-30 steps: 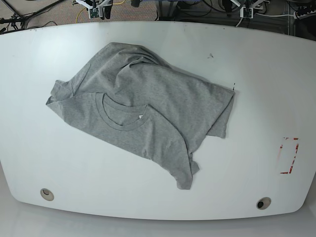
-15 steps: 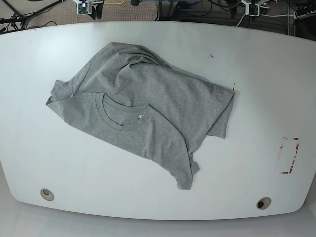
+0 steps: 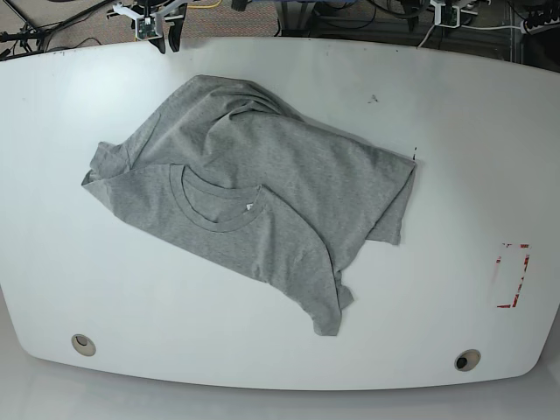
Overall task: Fold the T-shirt properly
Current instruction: 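Lower both grippers toward the grey T-shirt, right gripper over its shoulder, then grasp the T-shirt shoulder fabric with the right gripper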
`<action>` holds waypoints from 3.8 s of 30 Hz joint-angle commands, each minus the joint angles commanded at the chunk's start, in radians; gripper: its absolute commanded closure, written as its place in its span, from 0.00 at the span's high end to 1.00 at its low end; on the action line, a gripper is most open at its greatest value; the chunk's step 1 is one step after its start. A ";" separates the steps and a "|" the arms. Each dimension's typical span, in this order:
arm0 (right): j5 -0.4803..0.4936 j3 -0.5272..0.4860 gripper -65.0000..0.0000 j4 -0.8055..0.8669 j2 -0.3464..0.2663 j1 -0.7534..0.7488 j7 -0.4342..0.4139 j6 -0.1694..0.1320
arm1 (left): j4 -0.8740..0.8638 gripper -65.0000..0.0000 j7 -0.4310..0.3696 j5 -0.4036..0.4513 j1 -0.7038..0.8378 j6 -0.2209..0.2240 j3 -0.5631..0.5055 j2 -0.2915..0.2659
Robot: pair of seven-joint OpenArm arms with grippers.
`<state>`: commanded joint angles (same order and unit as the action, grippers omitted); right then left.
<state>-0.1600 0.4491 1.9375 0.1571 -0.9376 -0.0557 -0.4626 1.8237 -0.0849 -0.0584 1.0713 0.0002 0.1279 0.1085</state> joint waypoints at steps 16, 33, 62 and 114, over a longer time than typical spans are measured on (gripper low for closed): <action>0.023 0.116 0.36 0.046 0.000 0.013 -0.010 -0.014 | 0.007 0.61 0.006 0.015 -0.030 0.000 0.006 0.000; 0.024 0.074 0.54 0.030 0.000 0.249 0.119 -0.040 | 0.053 0.63 0.004 -0.001 -0.163 0.000 -0.009 0.017; 0.026 0.039 0.58 -0.076 -0.098 0.612 0.399 -0.089 | 0.047 0.79 0.057 -0.006 -0.382 0.003 0.051 0.018; 0.027 0.144 0.62 -0.503 -0.246 0.933 0.531 -0.116 | 0.040 0.79 0.030 0.006 -0.420 -0.013 0.058 0.025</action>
<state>-0.1330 0.5933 1.4348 -0.0889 -0.0044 0.4755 -0.5787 1.8635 -0.0552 -0.0522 0.6510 -0.0128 0.1856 0.1333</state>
